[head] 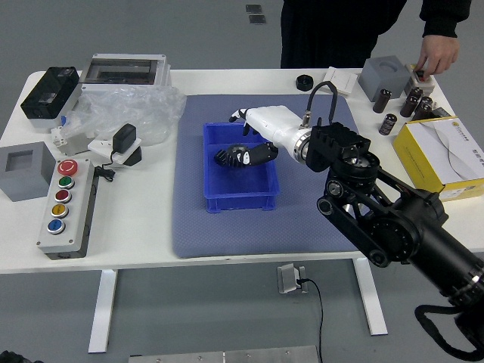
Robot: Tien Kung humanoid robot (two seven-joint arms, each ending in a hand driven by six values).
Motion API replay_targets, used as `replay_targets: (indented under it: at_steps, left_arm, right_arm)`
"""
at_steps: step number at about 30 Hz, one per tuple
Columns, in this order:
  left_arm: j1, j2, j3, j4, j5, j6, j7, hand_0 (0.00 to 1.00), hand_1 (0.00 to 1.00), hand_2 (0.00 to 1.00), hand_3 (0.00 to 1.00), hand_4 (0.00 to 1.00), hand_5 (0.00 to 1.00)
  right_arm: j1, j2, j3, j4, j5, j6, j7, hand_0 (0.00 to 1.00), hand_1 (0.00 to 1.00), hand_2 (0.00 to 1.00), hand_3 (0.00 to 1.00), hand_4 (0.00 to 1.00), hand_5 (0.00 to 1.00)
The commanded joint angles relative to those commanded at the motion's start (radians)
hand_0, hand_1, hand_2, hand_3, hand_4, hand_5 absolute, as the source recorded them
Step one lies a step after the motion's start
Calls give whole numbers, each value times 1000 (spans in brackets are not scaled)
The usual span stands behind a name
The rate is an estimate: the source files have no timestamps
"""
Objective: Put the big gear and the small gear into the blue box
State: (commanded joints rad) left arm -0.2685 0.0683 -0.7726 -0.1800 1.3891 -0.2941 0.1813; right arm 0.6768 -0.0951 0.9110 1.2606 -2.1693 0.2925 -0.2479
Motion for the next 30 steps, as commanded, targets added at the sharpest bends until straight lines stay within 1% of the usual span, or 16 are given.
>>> replay_targets:
  at_steps: [3,4,5,9,10,11,15,16,17,21,22,27,28,30]
  left_arm:
    - [0,0,0,0,1,0,0,886,871,867,845,834,543]
    - [0,1,0,0,1,0,-1,887,871,867,846,834,547]
    - [0,1,0,0,1,1,-1,887,871,867,846,834,547]
    - [-2,3,-2,0,3,3,-3,887,871,867,846,834,547]
    - [-2,4,-2,0,3,4,-3,887,872,868,847,836,552]
    - [-2,5,-4,0,4,4,-4,887,872,868,847,836,552]
    - [-1,10,-12,0,8,8,-5,887,872,868,847,836,552]
    - [0,10,-13,0,8,8,-6,888,872,868,847,838,558]
    - [0,11,-17,0,11,9,-6,888,872,868,847,838,558]
    - [0,11,-24,0,14,12,-6,888,872,868,847,838,558]
    - [0,11,-25,0,14,13,-6,888,872,868,847,838,558]
    - [-3,13,-39,0,25,18,-7,888,872,868,847,838,558]
    - [-3,14,-42,0,29,19,-8,888,872,868,847,838,560]
    - [-3,16,-48,0,34,22,-9,888,872,868,847,838,560]
  right_arm:
    - [0,-4,8,3,2,7,-1,812,755,879,990,861,484]
    - [-1,-6,11,5,3,9,-2,839,786,906,997,883,513]
    - [-2,-9,14,7,4,9,-2,839,786,906,997,883,513]
    - [-24,-36,59,35,14,7,-2,839,786,906,997,883,513]
    - [-37,-46,79,47,16,5,-1,859,811,917,976,883,523]
    - [-48,-57,97,58,21,2,0,859,811,917,976,883,523]
    - [-108,-105,185,107,64,-21,13,859,811,917,976,883,523]
    - [-120,-114,204,116,76,-28,16,878,837,923,940,859,518]
    - [-137,-126,230,127,96,-39,20,878,837,923,940,859,518]
    - [-184,-158,313,150,172,-77,38,878,837,923,940,859,518]
    - [-195,-165,333,153,192,-87,42,892,847,926,900,740,675]
    - [-244,-193,437,156,311,-124,65,892,847,926,900,740,675]
    - [-253,-197,458,156,337,-129,71,901,845,910,871,711,810]
    - [-270,-202,500,156,391,-141,81,901,845,910,871,711,810]
